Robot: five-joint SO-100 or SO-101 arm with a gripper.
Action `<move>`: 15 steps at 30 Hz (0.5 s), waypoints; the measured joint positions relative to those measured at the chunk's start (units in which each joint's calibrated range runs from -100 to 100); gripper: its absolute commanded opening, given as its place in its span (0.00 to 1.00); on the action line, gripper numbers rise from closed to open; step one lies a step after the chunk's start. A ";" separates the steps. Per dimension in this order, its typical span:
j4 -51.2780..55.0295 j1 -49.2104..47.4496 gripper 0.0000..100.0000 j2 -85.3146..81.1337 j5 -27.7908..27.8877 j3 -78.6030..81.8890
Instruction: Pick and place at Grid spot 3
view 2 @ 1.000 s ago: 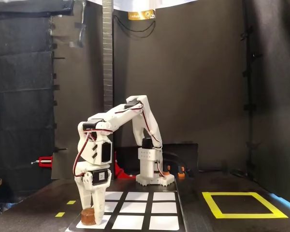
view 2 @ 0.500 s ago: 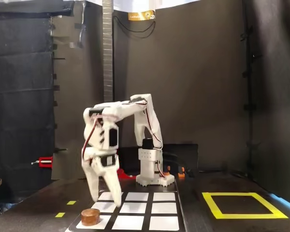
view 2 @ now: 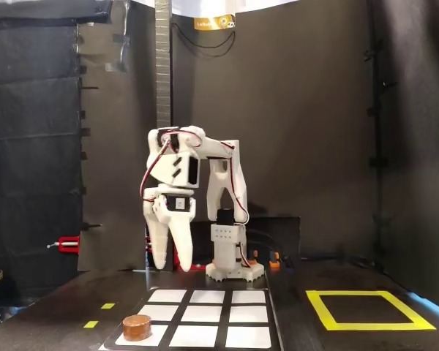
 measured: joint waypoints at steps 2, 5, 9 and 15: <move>2.05 -3.53 0.37 -1.65 -3.81 0.00; 4.19 -9.27 0.37 -4.35 -10.26 0.00; 4.19 -13.13 0.37 -4.70 -20.22 0.00; 3.53 -13.70 0.37 -4.70 -25.79 0.00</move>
